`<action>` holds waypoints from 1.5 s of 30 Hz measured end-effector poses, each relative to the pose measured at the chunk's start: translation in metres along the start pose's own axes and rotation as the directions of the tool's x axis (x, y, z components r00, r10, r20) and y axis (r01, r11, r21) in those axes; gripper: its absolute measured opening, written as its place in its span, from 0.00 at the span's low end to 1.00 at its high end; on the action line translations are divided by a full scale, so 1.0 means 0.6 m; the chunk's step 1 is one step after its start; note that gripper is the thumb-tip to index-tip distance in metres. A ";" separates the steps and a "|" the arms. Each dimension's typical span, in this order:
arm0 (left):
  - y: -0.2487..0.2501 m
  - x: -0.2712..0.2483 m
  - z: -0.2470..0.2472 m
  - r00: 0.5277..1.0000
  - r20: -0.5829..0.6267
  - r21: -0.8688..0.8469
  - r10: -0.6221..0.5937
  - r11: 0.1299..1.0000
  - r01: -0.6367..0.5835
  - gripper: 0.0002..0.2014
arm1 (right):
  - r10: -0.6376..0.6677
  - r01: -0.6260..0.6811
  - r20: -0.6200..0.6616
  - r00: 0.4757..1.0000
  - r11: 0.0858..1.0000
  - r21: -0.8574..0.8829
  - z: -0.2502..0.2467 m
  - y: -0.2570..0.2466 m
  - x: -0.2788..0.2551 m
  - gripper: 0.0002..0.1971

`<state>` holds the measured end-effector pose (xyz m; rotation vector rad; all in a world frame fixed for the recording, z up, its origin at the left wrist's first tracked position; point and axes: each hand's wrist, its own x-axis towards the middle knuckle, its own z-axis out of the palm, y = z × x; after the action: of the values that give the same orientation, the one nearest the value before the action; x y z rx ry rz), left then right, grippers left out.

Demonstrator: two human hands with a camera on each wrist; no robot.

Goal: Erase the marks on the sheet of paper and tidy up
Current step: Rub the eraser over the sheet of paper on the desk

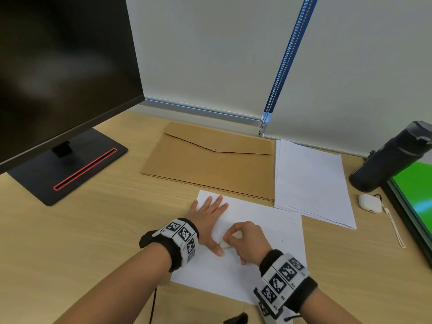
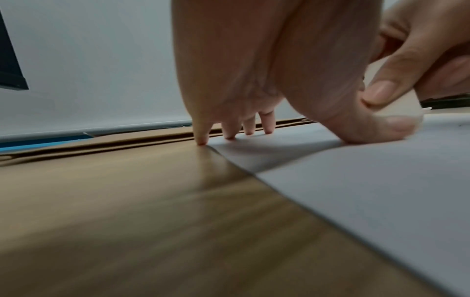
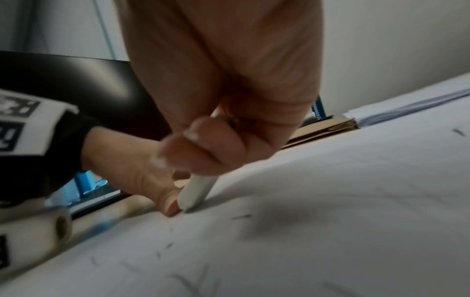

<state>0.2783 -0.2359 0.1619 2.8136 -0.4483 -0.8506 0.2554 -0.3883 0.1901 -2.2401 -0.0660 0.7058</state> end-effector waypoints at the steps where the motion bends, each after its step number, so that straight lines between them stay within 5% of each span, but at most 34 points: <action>1: -0.002 -0.002 0.000 0.999 -0.035 -0.034 0.003 0.999 -0.004 0.60 | 0.014 -0.013 0.022 1.000 1.000 -0.007 -0.006 0.002 0.001 0.05; 5: -0.020 -0.010 -0.005 0.993 -0.115 -0.067 0.001 0.998 -0.009 0.51 | 0.080 -0.076 -0.021 0.997 0.988 0.133 -0.021 0.014 0.010 0.05; 8: -0.029 -0.016 -0.003 1.000 -0.013 0.004 -0.003 1.000 0.003 0.56 | 0.088 -0.073 -0.070 0.994 0.978 0.196 -0.016 0.019 0.008 0.04; 15: -0.023 -0.015 -0.006 0.998 0.062 0.037 -0.024 0.999 0.022 0.65 | -0.002 0.045 0.241 0.971 0.984 -0.172 -0.009 0.014 -0.021 0.09; 24: -0.022 -0.016 -0.007 0.996 0.071 0.019 -0.046 0.999 0.045 0.66 | -0.087 0.079 -0.073 0.994 0.992 -0.096 -0.019 -0.025 0.060 0.09; 30: -0.025 -0.013 -0.004 0.997 0.064 0.014 -0.054 0.998 0.053 0.68 | -0.091 0.164 0.308 0.947 0.961 -0.222 -0.041 -0.020 0.032 0.03; 36: -0.024 -0.015 -0.005 0.996 0.061 0.021 -0.061 0.998 0.060 0.67 | -0.084 0.088 0.057 0.995 0.994 -0.059 -0.031 -0.023 0.061 0.03; 42: -0.024 -0.014 -0.005 0.996 0.068 0.023 -0.062 0.998 0.061 0.68 | -0.063 0.083 0.232 0.971 0.994 -0.075 -0.017 -0.024 0.031 0.04; 45: -0.022 -0.014 -0.007 0.996 0.069 0.029 -0.062 0.998 0.060 0.67 | -0.070 0.071 0.011 0.997 0.996 -0.047 -0.022 -0.037 0.066 0.07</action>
<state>0.2769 -0.2203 0.1666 2.8425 -0.3880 -0.9654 0.2991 -0.3712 0.1939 -2.2676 -0.1672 0.6833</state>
